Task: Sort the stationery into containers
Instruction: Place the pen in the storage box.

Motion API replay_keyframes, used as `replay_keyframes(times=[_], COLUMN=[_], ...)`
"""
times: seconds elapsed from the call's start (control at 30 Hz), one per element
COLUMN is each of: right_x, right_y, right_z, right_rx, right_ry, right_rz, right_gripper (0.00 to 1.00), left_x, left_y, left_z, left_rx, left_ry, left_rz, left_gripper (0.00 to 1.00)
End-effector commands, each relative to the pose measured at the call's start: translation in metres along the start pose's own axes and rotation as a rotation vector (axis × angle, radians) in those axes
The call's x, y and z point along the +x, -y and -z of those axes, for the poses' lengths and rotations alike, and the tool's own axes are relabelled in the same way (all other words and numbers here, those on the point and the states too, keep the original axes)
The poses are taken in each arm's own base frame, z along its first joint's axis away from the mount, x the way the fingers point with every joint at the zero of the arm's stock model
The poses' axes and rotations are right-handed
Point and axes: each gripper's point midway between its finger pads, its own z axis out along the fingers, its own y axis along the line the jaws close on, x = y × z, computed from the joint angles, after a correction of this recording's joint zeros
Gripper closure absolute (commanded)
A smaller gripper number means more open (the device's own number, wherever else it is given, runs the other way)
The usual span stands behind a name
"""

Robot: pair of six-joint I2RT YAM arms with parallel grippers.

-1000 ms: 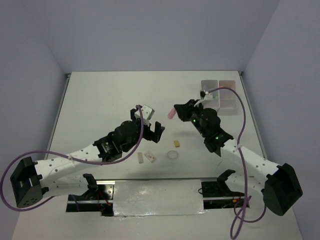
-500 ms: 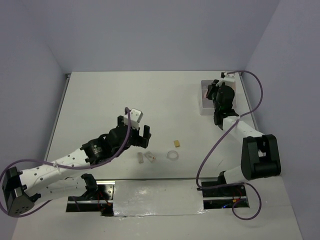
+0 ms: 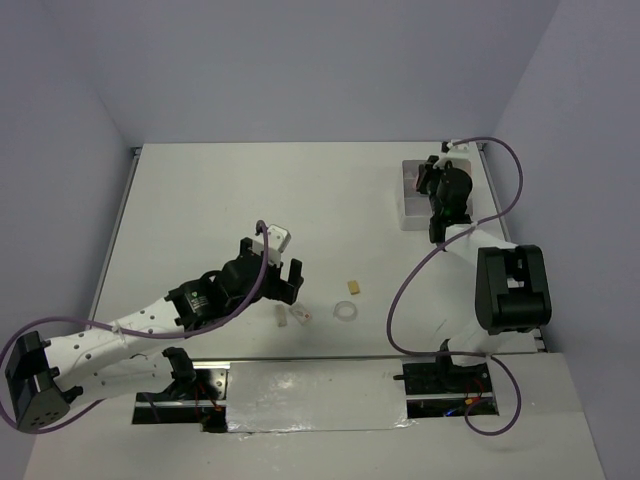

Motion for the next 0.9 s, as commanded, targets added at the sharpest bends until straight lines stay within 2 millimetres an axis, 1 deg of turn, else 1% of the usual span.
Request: replay_keyframes(times=[0.0, 0.03, 0.13, 0.17, 0.27, 0.3, 0.37, 0.4, 0.43, 0.57, 0.6, 0.67, 0.7, 0.73, 0.77, 0.8, 0.83, 0.87], right_x=[-0.034, -0.033, -0.028, -0.025, -0.019, -0.018, -0.019, -0.017, -0.016, -0.012, -0.012, -0.015, -0.016, -0.030, -0.016, -0.023, -0.030, -0.004], right_y=[-0.008, -0.007, -0.006, -0.005, -0.002, -0.003, -0.001, -0.001, 0.000, 0.000, 0.002, -0.001, -0.006, -0.014, -0.018, -0.025, -0.034, -0.052], right_z=[-0.016, -0.016, -0.015, -0.015, -0.016, -0.015, -0.013, -0.012, -0.011, -0.010, -0.011, -0.008, -0.005, 0.002, 0.009, 0.011, 0.020, 0.034], right_rx=[-0.051, -0.049, -0.043, -0.043, -0.031, -0.032, -0.026, -0.022, -0.020, -0.021, -0.011, -0.023, -0.043, -0.060, -0.053, -0.053, -0.052, -0.068], right_ry=[0.109, 0.109, 0.112, 0.109, 0.096, 0.094, 0.101, 0.097, 0.094, 0.088, 0.083, 0.078, 0.072, 0.086, 0.000, -0.020, -0.045, -0.173], right_rz=[0.025, 0.022, 0.020, 0.021, 0.017, 0.018, 0.012, 0.009, 0.009, 0.017, 0.014, 0.007, -0.012, -0.034, -0.048, -0.063, -0.082, -0.064], right_gripper=[0.94, 0.89, 0.85, 0.81, 0.78, 0.69, 0.47, 0.41, 0.37, 0.35, 0.34, 0.34, 0.34, 0.34, 0.34, 0.33, 0.33, 0.33], left_x=[-0.010, -0.008, -0.006, -0.005, -0.006, -0.008, -0.009, -0.011, -0.011, -0.013, -0.013, -0.014, -0.016, -0.019, -0.023, -0.028, -0.031, -0.042], left_y=[0.009, 0.008, 0.008, 0.008, 0.008, 0.009, 0.009, 0.010, 0.011, 0.010, 0.010, 0.009, 0.007, 0.005, 0.001, -0.013, -0.019, -0.024], left_z=[0.000, -0.001, -0.002, -0.003, -0.003, -0.002, -0.001, 0.000, 0.000, 0.004, 0.004, 0.006, 0.007, 0.009, 0.013, 0.015, 0.018, 0.023], left_rx=[0.042, 0.037, 0.037, 0.038, 0.037, 0.038, 0.041, 0.045, 0.049, 0.053, 0.054, 0.054, 0.041, 0.025, -0.007, -0.088, -0.138, -0.182], left_ry=[0.038, 0.035, 0.032, 0.029, 0.026, 0.030, 0.034, 0.037, 0.037, 0.046, 0.049, 0.050, 0.055, 0.057, 0.050, 0.064, 0.068, 0.082], left_rz=[0.002, 0.000, -0.001, -0.003, -0.008, -0.006, -0.004, -0.003, -0.001, 0.005, 0.009, 0.017, 0.023, 0.049, 0.065, 0.087, 0.145, 0.177], left_gripper=[0.01, 0.01, 0.01, 0.01, 0.01, 0.01, 0.01, 0.01, 0.01, 0.01, 0.01, 0.01, 0.01, 0.01, 0.01, 0.01, 0.01, 0.01])
